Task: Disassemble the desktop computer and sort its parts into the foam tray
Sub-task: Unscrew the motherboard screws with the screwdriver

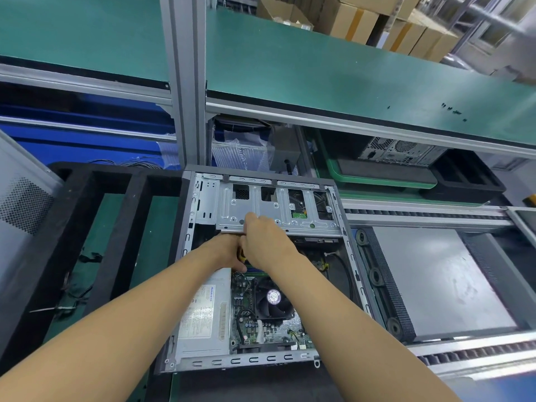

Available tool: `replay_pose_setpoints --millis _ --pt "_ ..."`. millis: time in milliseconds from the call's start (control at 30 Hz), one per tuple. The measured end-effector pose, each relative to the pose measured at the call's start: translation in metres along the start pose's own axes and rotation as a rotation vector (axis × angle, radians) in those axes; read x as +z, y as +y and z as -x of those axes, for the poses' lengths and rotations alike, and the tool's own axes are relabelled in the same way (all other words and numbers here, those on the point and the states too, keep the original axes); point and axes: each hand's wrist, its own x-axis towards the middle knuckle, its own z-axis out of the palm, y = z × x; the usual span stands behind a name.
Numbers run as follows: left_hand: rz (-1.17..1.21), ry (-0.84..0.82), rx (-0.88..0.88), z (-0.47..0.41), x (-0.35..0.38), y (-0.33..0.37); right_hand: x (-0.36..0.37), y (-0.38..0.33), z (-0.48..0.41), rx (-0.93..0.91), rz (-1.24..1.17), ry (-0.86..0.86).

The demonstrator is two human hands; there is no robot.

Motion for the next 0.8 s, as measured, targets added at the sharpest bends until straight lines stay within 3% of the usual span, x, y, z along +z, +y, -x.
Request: replay_pose_setpoints --millis 267,467,800 --pt "0.019 0.021 0.003 0.002 -0.001 -0.001 0.003 0.002 0.003 -0.055 -0.072 -0.014" --pt "0.013 0.018 0.028 0.005 -0.002 0.002 0.007 0.002 0.003 0.054 0.046 0.137" --pt "0.009 0.005 0.047 0.010 -0.005 0.000 0.003 0.001 -0.003 -0.046 -0.074 0.011"
